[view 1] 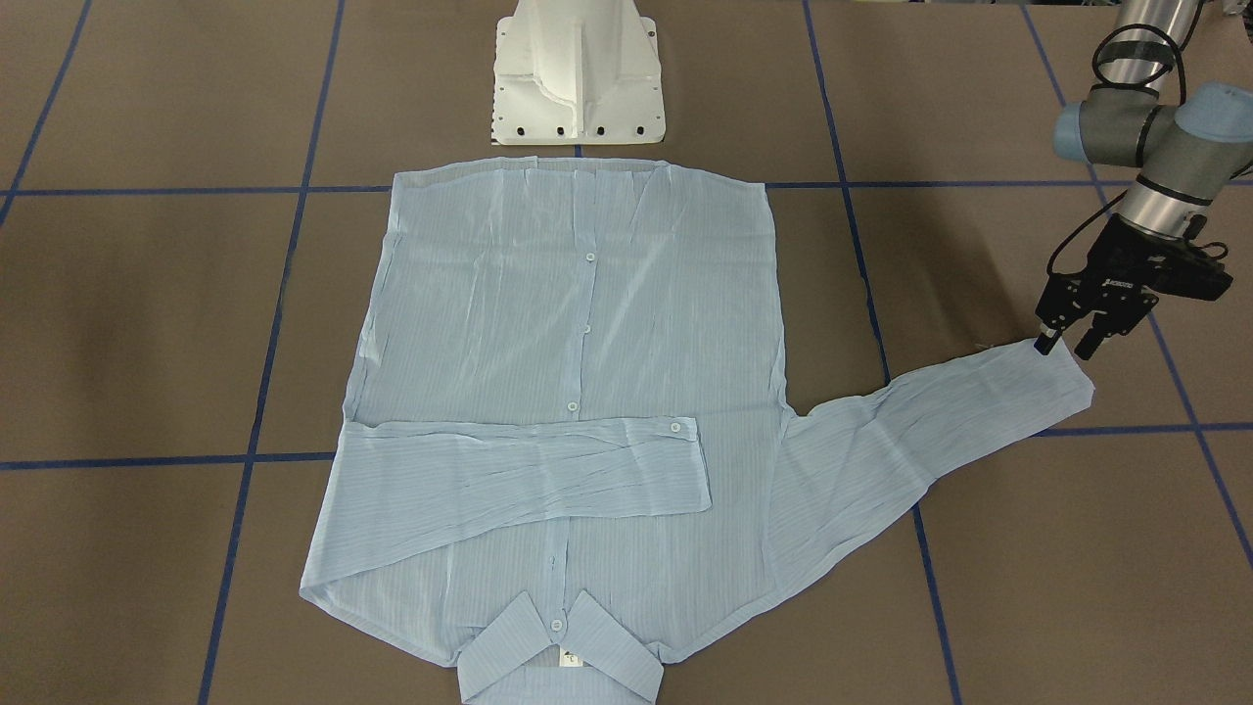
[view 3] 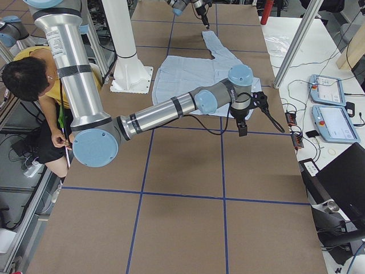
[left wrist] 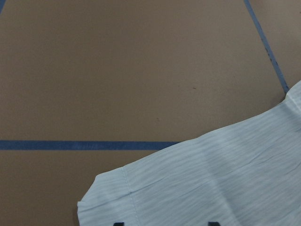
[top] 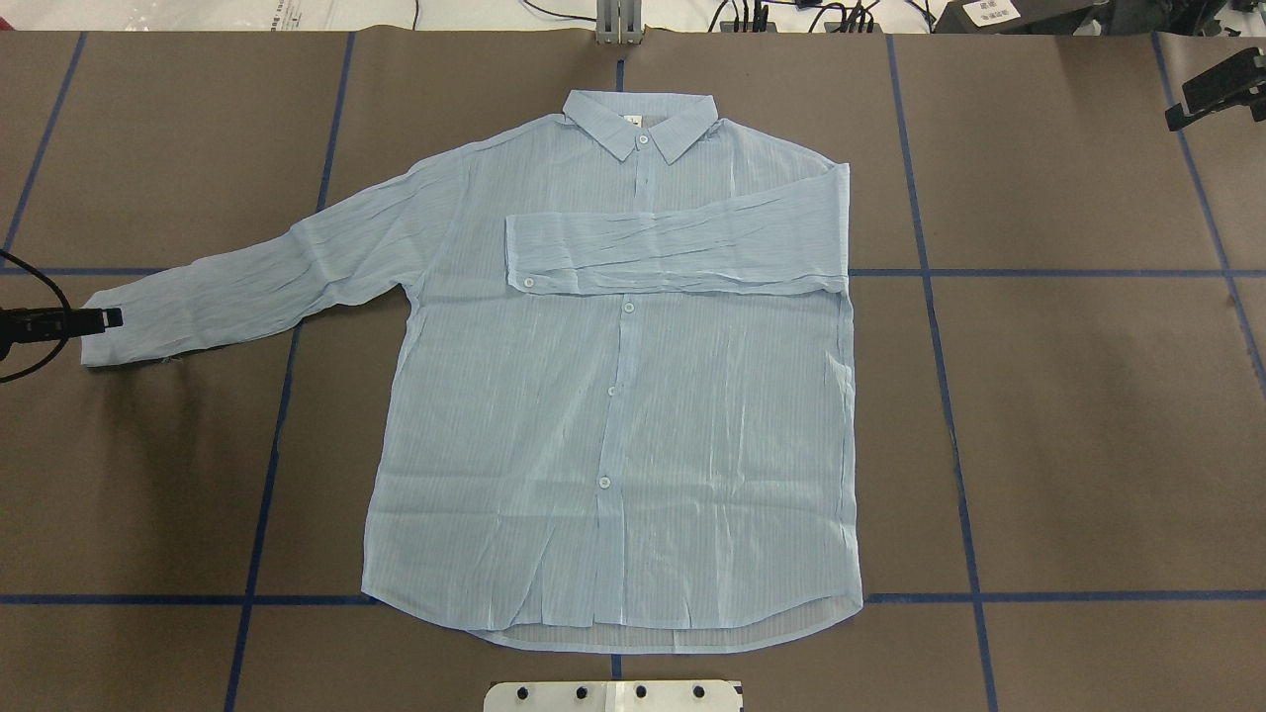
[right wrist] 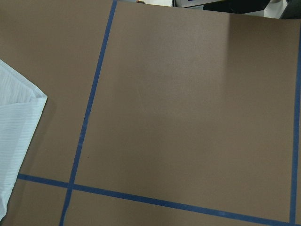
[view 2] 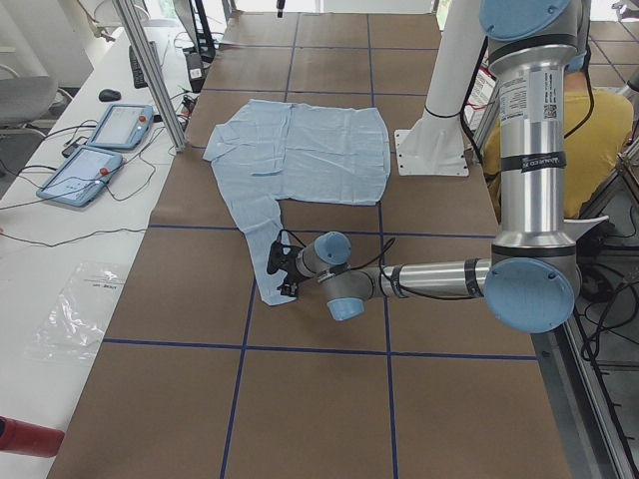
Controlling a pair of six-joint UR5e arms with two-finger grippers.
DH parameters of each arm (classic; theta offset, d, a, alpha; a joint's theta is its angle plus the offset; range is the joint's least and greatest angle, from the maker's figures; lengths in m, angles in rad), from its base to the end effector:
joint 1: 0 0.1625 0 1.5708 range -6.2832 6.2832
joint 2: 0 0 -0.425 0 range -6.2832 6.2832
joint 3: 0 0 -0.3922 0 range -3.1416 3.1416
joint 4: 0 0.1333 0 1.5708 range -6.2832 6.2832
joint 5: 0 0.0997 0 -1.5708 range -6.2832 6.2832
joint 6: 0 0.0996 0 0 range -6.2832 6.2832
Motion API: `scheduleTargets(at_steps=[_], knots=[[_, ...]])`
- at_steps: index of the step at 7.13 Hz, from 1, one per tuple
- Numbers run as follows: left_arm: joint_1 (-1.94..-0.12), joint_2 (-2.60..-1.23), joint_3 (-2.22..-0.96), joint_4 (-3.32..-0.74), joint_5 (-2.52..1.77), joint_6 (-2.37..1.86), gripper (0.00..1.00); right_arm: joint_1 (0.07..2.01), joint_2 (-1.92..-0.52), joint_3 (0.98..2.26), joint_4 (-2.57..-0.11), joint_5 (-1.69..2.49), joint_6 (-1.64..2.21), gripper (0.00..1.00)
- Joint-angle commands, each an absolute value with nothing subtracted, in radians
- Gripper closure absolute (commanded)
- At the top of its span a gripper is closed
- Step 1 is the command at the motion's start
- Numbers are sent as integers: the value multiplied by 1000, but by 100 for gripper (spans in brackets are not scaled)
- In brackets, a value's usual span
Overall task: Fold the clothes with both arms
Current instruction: 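Grasp the cuff of the sleeve nearest the left gripper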
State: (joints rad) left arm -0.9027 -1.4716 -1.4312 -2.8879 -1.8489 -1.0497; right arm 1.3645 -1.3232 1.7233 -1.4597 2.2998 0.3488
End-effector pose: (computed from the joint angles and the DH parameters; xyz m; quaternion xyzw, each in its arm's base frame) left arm 0.2083 -0.4350 0.6356 0.2421 0.4627 -0.0913 0.8479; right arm -0.0550 -0.5899 0.4378 0.1327 -0.3964 -0.0255 0.9081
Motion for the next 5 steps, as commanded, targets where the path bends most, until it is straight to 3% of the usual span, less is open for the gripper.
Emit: scheduleTargets(at_steps=[1, 5], knots=[[-873, -1470, -1427, -2885, -1841, -1051, 33, 1365, -1336, 1724, -1457, 2293, 347, 0], [-861, -1428, -1425, -2887, -1839, -1040, 33, 1365, -1344, 1727, -1456, 2289, 347, 0]])
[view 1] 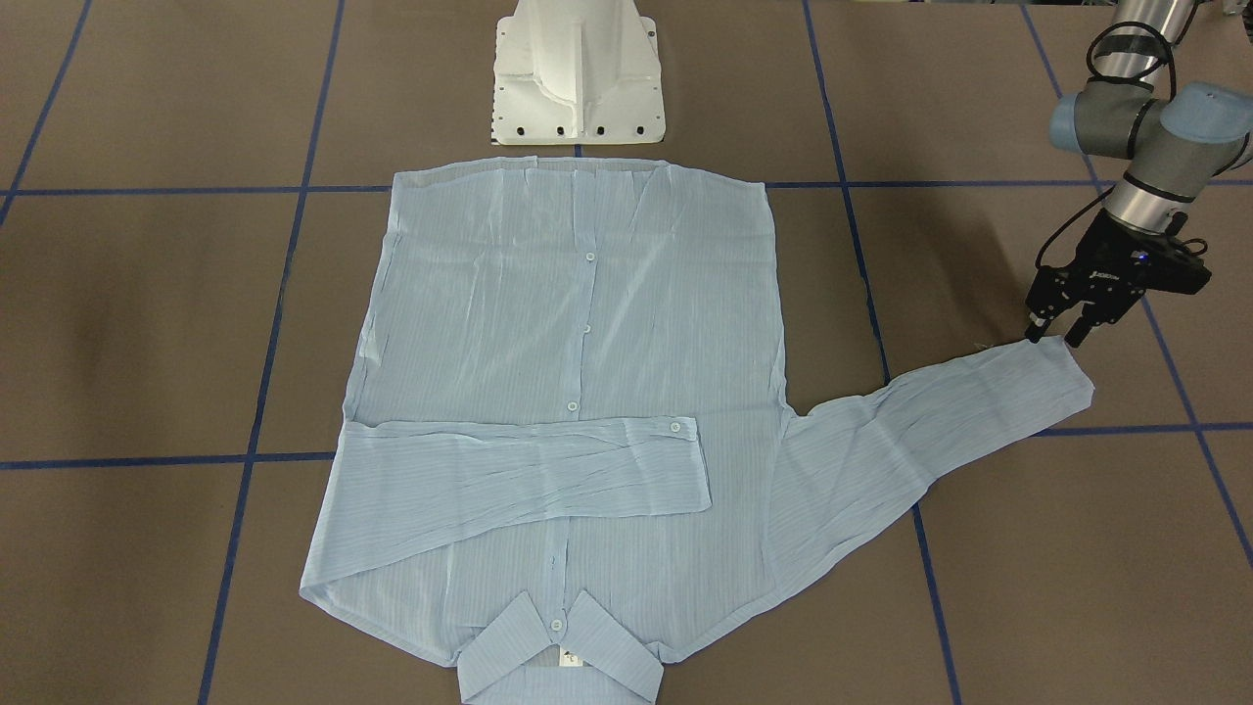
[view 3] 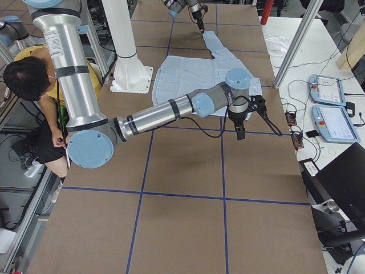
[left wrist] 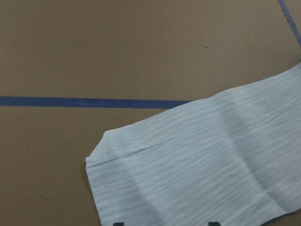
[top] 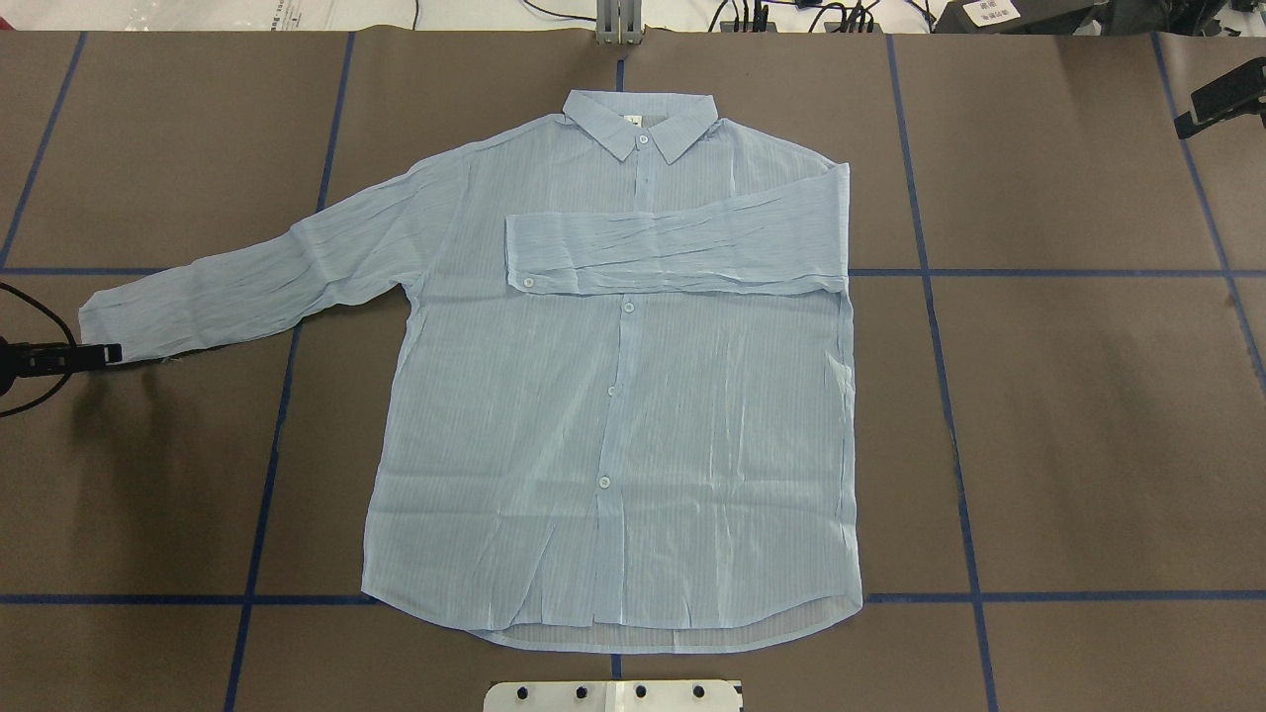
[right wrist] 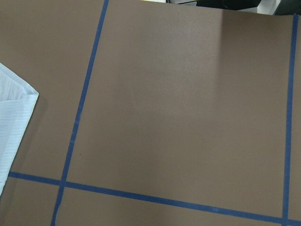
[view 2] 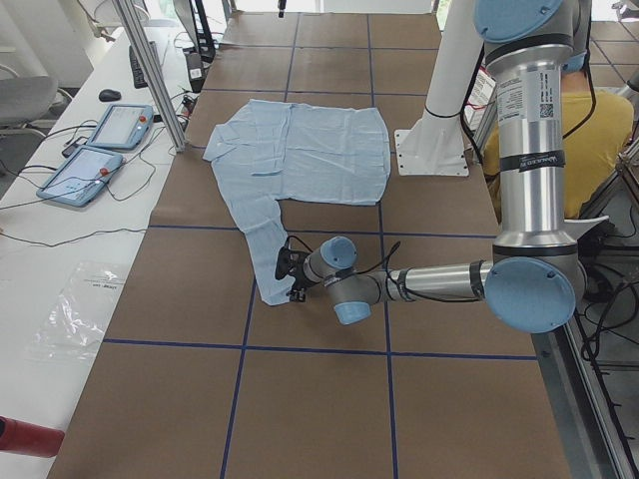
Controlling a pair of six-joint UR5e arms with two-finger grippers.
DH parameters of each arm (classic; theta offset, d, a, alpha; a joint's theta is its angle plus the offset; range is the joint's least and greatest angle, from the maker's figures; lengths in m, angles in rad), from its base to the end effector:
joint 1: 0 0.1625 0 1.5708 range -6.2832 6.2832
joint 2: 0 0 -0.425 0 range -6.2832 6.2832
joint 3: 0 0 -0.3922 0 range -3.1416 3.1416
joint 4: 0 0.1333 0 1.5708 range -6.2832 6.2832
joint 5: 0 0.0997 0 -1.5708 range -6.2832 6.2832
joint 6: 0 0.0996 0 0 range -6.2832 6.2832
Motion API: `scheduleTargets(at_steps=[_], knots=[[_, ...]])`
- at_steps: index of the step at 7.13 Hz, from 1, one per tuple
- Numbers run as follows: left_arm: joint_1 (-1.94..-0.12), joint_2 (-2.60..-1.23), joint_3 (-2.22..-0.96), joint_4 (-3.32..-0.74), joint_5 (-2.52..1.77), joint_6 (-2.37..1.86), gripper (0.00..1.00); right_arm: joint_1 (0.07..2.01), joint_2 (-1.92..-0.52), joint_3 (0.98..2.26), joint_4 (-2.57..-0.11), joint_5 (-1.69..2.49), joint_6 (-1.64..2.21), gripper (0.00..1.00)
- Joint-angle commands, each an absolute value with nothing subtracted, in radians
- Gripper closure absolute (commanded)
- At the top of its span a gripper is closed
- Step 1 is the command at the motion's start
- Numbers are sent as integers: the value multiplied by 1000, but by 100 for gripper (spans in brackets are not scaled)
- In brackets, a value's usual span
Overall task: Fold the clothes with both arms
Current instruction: 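Grasp the cuff of the sleeve nearest the left gripper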
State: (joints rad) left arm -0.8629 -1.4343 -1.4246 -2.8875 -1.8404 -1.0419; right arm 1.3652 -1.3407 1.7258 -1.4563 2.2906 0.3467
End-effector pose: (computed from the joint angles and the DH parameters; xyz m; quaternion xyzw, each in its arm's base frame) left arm 0.2130 -0.4130 0.6564 0.2243 0.4508 -0.0777 0.8605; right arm -0.0530 -0.5853 0.4469 0.1296 -0.3914 -0.0229 0.9108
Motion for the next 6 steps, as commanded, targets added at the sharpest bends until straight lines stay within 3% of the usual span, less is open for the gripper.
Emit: scheduleTargets(at_steps=[1, 3, 6], knots=[[-853, -1428, -1424, -2887, -1833, -1040, 33, 1365, -1344, 1726, -1456, 2289, 347, 0], [-842, -1428, -1424, -2887, -1825, -1039, 33, 1365, -1347, 1727, -1456, 2287, 345, 0], [-842, -1428, -1419, -2885, -1816, -1039, 56, 1365, -1353, 1729, -1454, 2289, 347, 0]])
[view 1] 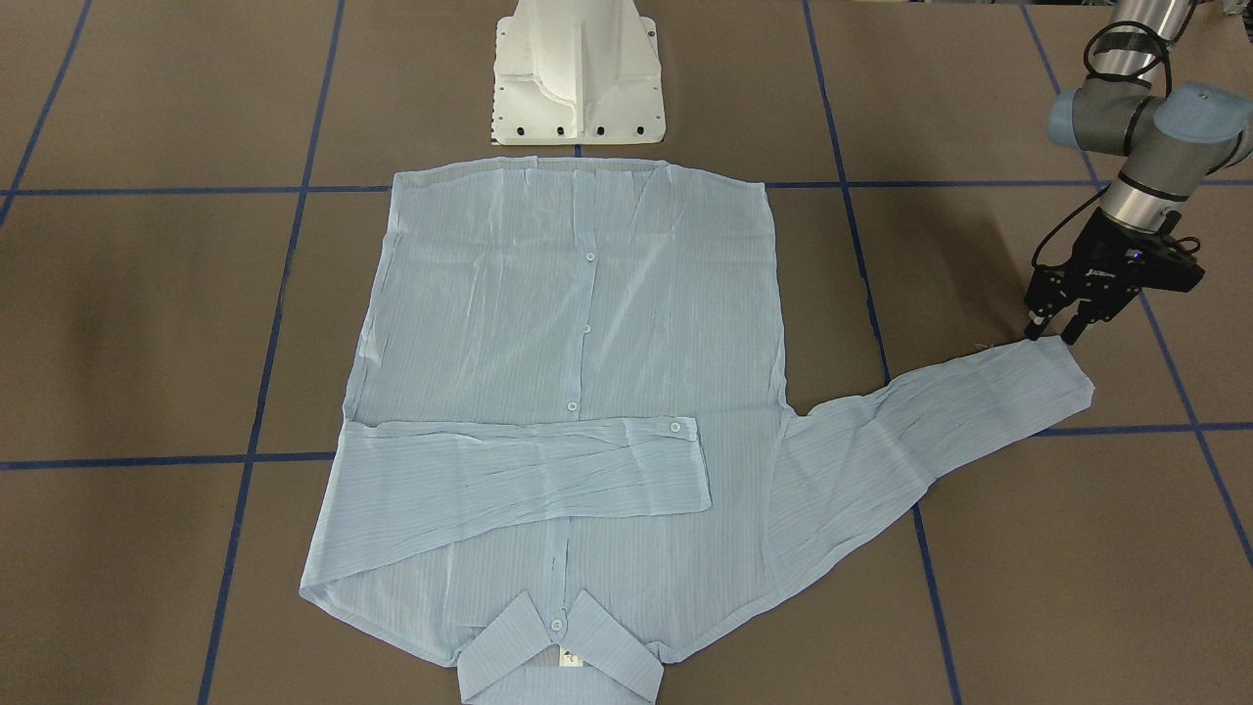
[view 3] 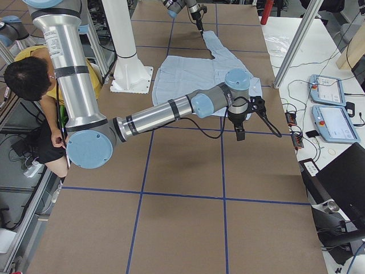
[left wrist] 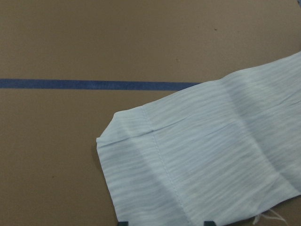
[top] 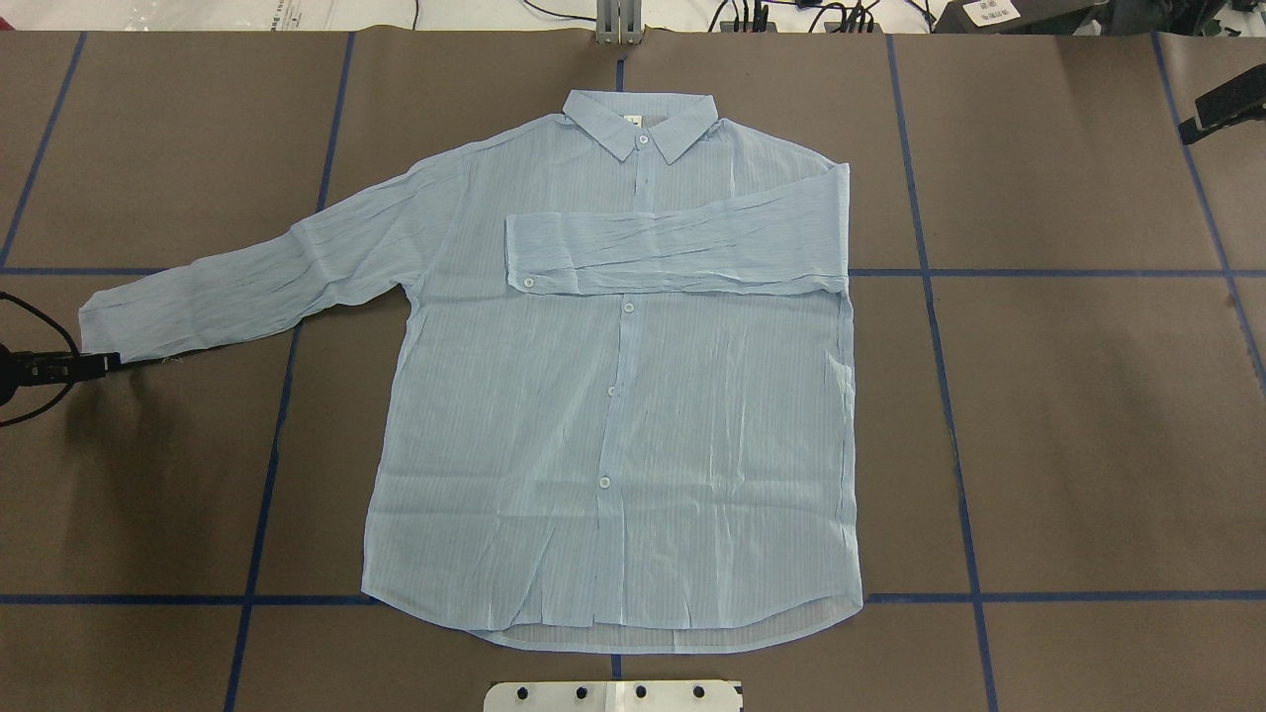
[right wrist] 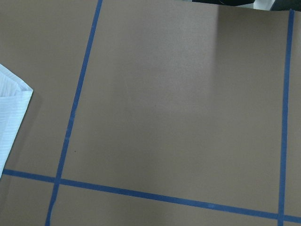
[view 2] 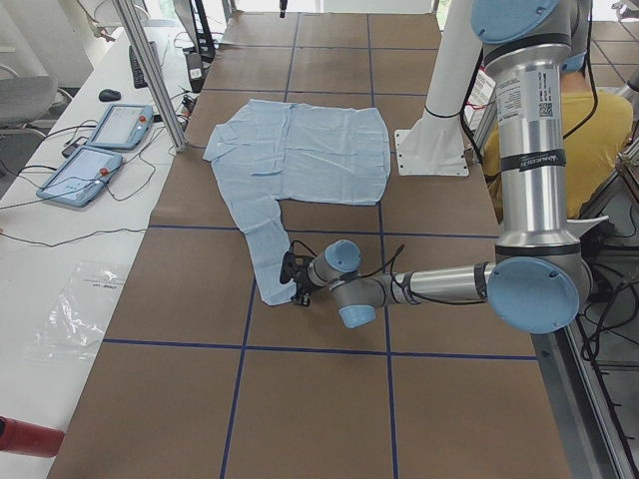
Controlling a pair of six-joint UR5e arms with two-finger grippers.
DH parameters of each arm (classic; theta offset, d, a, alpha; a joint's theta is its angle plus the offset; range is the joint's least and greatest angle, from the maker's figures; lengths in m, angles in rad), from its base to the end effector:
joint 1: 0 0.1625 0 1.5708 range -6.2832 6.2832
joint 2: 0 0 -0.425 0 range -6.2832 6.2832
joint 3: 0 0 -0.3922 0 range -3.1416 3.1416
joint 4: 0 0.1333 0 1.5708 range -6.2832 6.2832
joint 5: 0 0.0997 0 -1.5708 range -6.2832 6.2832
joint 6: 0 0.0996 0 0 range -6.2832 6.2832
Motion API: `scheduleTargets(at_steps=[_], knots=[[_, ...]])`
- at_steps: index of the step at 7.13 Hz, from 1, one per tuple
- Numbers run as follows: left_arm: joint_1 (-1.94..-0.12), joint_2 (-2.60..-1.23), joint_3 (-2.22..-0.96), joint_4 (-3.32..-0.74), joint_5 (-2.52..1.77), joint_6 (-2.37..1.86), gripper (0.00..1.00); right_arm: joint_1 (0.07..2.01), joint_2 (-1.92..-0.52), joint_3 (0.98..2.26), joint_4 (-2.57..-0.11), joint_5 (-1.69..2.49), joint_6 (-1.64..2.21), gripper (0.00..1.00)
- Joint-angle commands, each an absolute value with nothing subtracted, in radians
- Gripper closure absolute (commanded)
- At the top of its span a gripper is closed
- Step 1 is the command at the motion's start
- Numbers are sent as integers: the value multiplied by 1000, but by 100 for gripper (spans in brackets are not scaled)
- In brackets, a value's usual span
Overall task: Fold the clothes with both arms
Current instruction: 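Grasp the cuff of the sleeve nearest the left gripper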
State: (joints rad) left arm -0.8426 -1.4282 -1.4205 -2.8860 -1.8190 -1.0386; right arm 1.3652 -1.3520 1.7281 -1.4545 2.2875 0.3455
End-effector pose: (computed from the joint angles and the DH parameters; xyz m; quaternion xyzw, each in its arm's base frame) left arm 0.2179 -0.4079 0.6617 0.2246 0.4437 -0.0740 0.8644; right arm -0.0520 -0.5820 0.4524 0.1271 -0.3894 -0.0218 0.9120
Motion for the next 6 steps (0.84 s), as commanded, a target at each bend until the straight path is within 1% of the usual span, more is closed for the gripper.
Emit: scheduleTargets(at_steps=[1, 2, 4, 5, 6], knots=[[-842, -1428, -1419, -2885, -1816, -1037, 83, 1365, -1353, 1729, -1454, 2289, 347, 0], [-842, -1427, -1419, -2885, -1816, -1034, 100, 1365, -1353, 1729, -1453, 2289, 347, 0], [-859, -1408, -1439, -2884, -1834, -935, 100, 1365, -1358, 1732, -1454, 2289, 347, 0], [-865, -1393, -1478, -2878, -1873, -910, 100, 1365, -1358, 1735, -1454, 2290, 348, 0], [-929, -1402, -1536, -2879, -1902, -899, 100, 1365, -1359, 1736, -1454, 2290, 350, 0]])
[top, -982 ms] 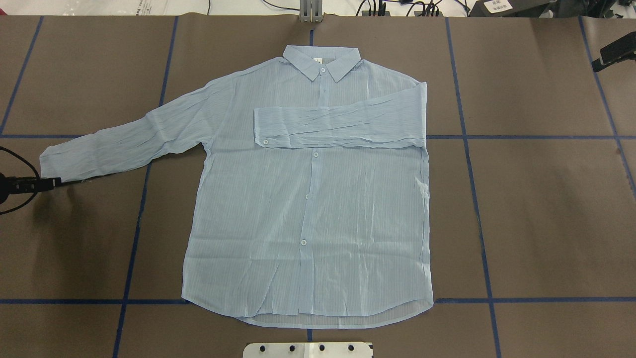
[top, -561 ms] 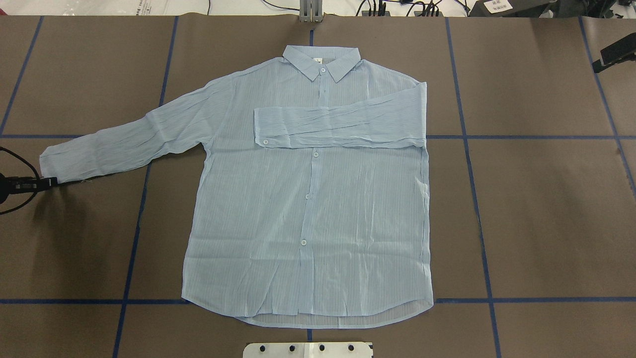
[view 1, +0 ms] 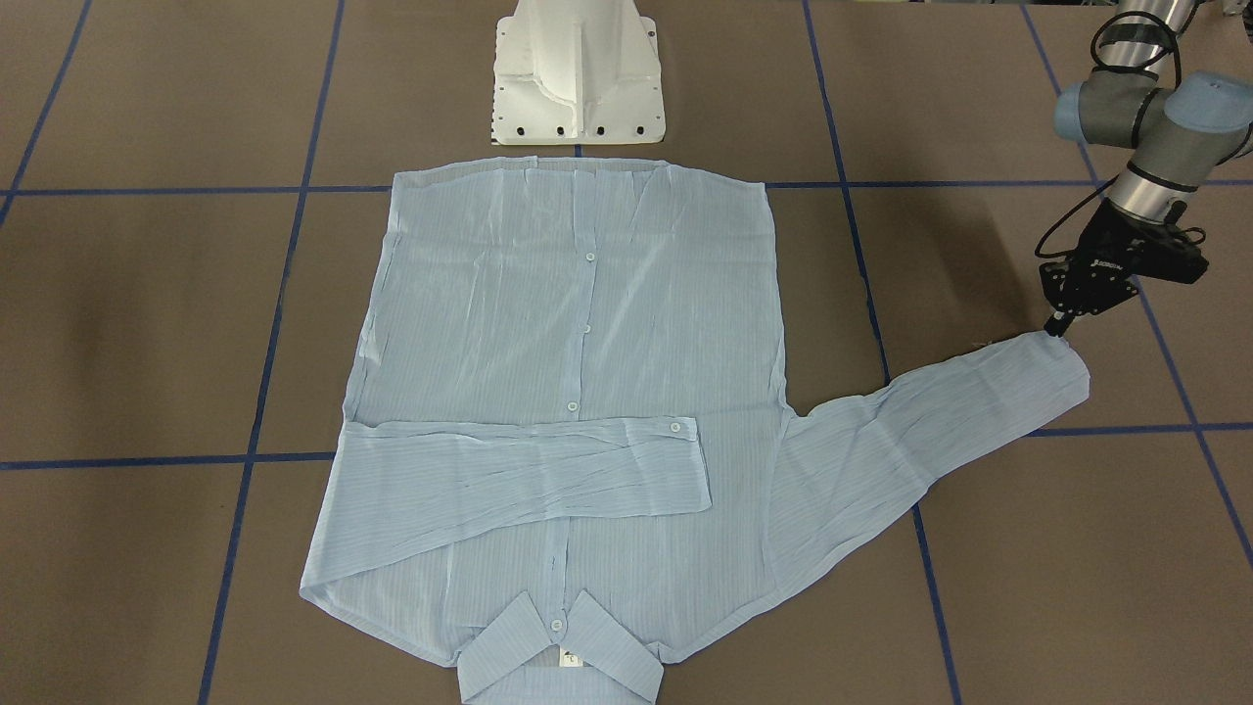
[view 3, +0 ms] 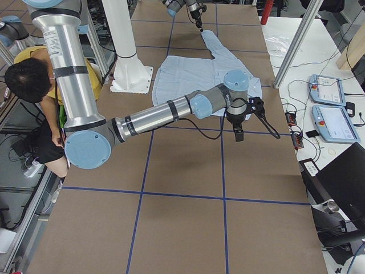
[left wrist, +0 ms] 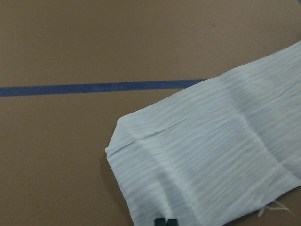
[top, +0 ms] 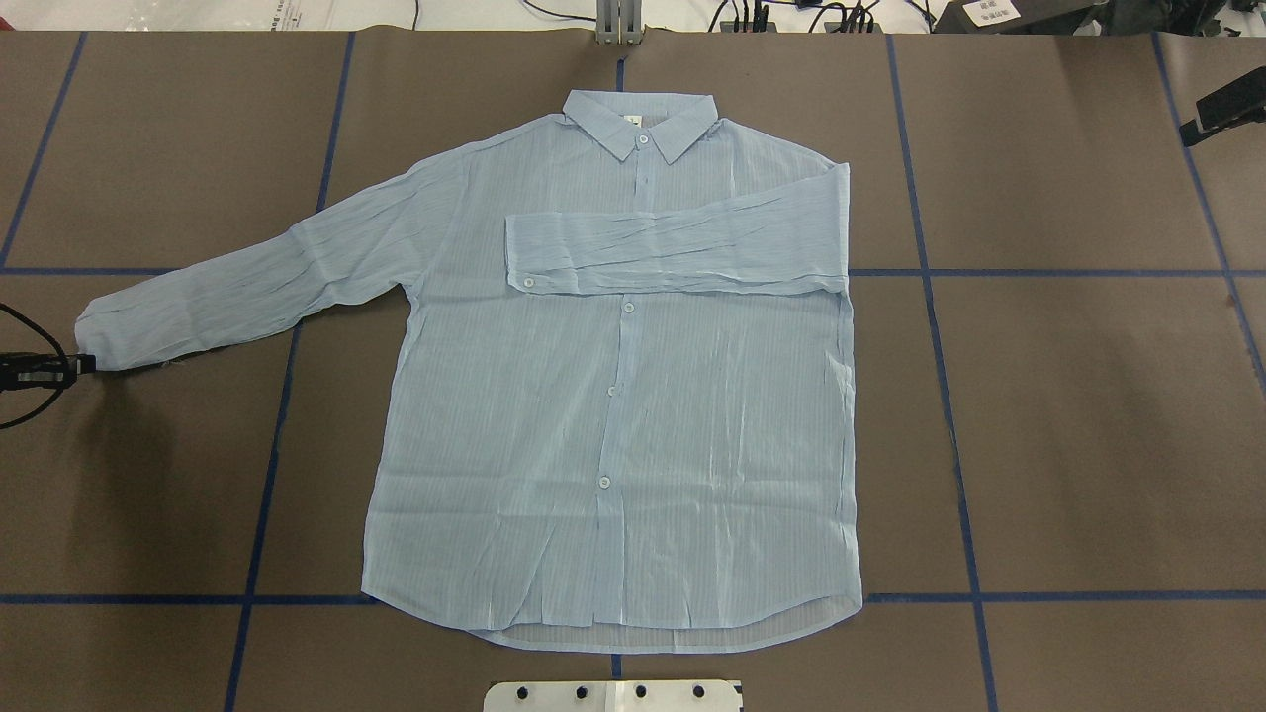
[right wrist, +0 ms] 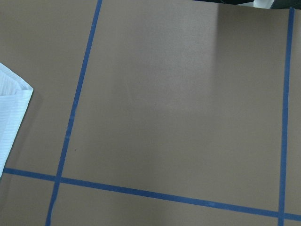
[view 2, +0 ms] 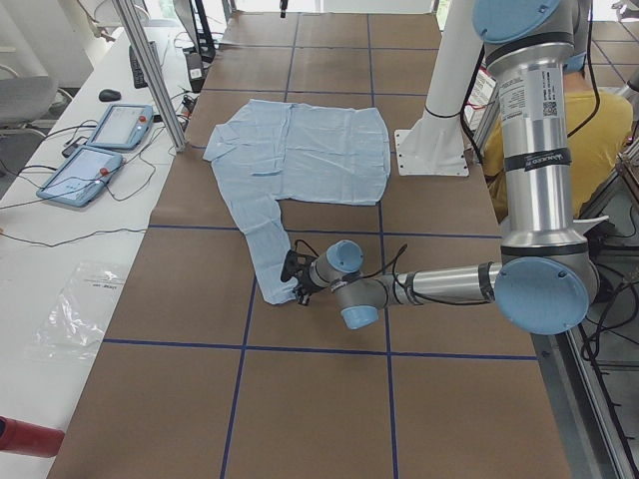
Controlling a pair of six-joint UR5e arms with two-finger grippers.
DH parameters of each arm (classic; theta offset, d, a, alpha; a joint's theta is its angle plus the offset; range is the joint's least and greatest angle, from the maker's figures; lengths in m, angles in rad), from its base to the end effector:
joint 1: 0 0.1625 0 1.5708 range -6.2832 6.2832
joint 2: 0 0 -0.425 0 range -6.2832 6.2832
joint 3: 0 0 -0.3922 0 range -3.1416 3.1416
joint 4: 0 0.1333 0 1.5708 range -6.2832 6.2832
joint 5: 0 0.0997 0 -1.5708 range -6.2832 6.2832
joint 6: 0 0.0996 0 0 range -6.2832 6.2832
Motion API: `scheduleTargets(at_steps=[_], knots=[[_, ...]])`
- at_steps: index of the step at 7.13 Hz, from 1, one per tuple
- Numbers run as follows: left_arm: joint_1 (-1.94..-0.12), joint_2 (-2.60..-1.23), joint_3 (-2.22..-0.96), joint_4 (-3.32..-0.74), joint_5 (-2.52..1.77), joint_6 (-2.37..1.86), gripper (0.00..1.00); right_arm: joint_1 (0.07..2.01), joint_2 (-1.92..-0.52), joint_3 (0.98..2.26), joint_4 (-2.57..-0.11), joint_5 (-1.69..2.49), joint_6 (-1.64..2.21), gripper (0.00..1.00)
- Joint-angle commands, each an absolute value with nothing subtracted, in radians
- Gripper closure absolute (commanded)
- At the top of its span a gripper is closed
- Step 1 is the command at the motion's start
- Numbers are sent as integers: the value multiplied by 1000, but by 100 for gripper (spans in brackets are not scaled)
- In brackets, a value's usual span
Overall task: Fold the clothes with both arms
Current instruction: 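Grasp the cuff of the sleeve nearest the left gripper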
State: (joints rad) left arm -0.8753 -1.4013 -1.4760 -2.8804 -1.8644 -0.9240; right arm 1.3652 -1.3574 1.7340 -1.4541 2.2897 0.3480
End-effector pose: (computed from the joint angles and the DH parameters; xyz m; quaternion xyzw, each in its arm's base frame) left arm 0.2013 -0.4043 0.6454 0.2488 0.4450 -0.0252 0.8599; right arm -0.0517 -0.5797 0.4524 0.1266 -0.3906 -0.0211 0.9116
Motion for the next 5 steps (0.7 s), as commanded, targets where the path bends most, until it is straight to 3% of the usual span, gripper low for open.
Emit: scheduleTargets(at_steps=[1, 3, 5], knots=[[-966, -1410, -1633, -2878, -1917, -866, 100, 1365, -1359, 1738, -1453, 2290, 351, 0], [-969, -1550, -1695, -2831, -1956, -909, 100, 1365, -1359, 1738, -1453, 2290, 353, 0], [-965, -1822, -1692, -2615, -1996, -1109, 100, 1364, -1359, 1738, -1454, 2289, 353, 0]])
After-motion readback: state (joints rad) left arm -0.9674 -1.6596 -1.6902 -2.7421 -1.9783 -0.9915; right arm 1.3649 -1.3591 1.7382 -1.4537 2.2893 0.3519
